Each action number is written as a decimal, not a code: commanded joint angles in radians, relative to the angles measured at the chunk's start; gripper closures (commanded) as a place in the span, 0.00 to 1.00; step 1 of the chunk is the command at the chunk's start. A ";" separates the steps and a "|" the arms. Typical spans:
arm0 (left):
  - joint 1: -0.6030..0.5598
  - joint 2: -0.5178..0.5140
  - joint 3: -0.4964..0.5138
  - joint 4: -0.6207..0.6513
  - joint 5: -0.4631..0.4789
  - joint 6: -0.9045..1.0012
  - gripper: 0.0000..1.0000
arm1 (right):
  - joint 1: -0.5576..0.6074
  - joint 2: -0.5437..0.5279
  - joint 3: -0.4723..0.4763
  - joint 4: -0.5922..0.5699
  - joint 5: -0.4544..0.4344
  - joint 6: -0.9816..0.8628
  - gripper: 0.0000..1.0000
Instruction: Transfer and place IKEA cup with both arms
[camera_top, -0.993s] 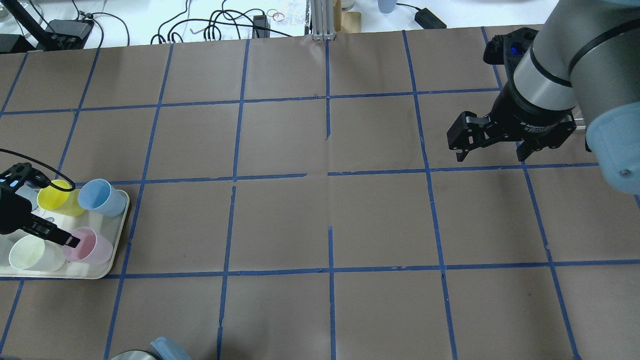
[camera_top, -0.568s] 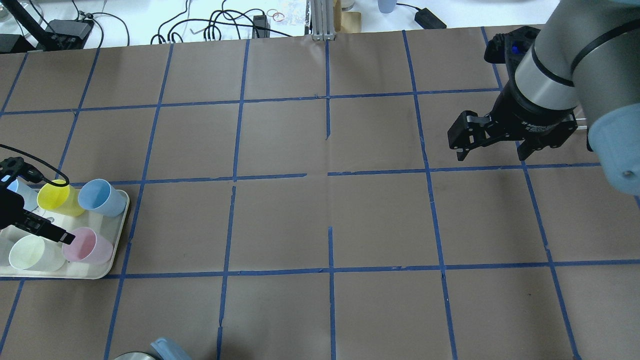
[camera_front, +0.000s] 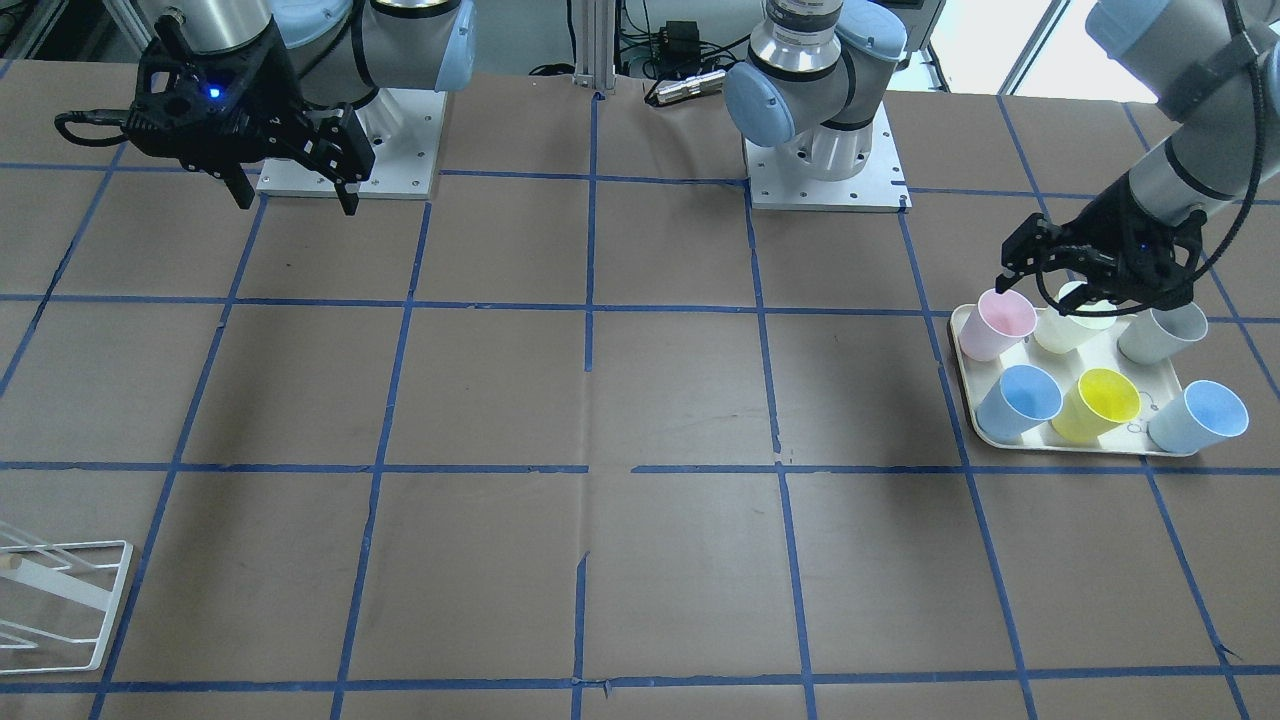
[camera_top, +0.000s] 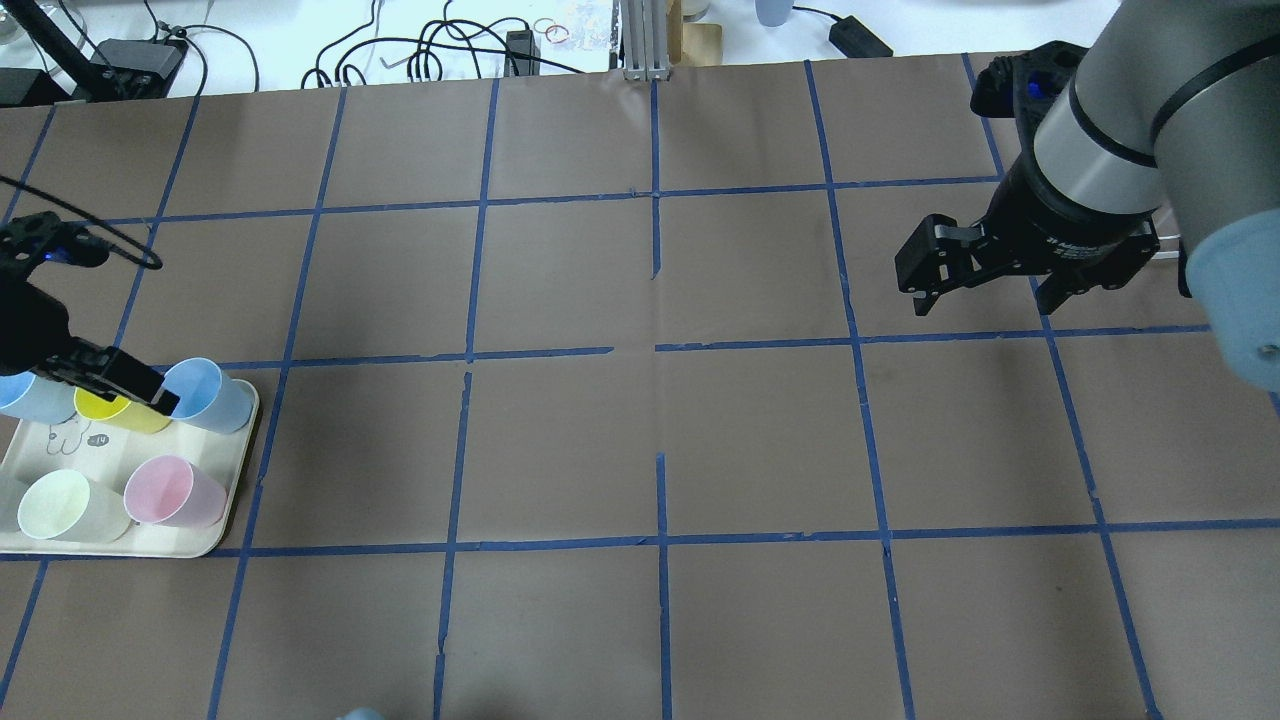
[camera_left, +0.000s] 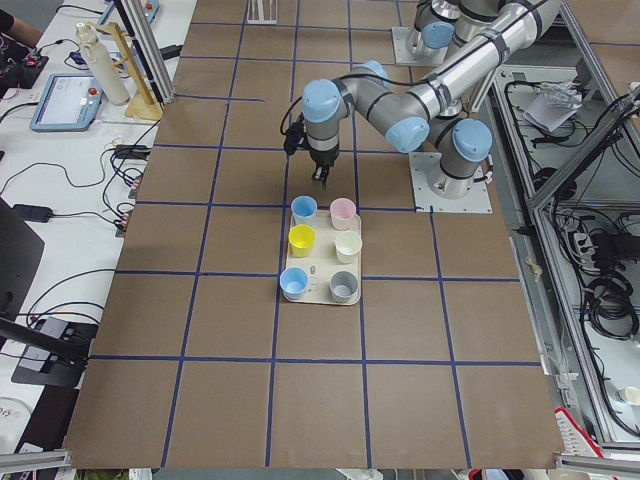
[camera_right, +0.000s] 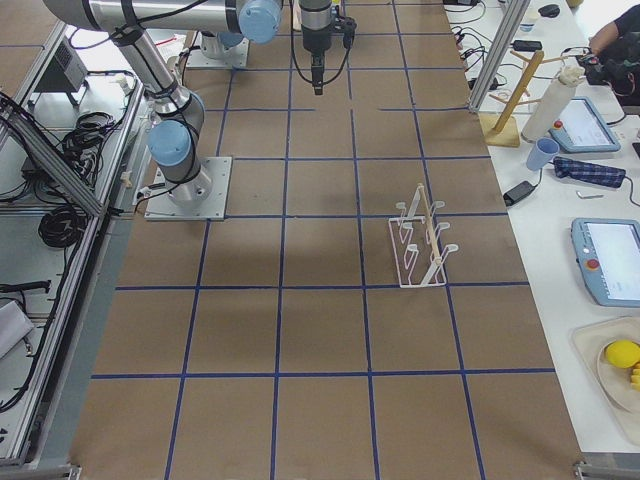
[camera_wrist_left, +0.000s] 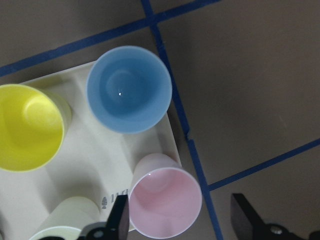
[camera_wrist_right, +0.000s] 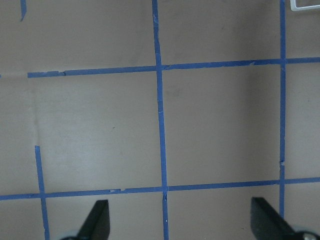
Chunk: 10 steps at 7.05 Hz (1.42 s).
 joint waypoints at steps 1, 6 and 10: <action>-0.292 0.031 0.101 -0.036 0.009 -0.498 0.00 | -0.001 0.000 0.000 0.000 0.000 0.000 0.00; -0.507 -0.010 0.344 -0.238 0.110 -0.782 0.00 | -0.004 -0.002 -0.002 0.000 0.000 0.000 0.00; -0.442 0.010 0.319 -0.198 0.035 -0.786 0.00 | -0.001 -0.014 -0.002 0.003 0.000 -0.003 0.00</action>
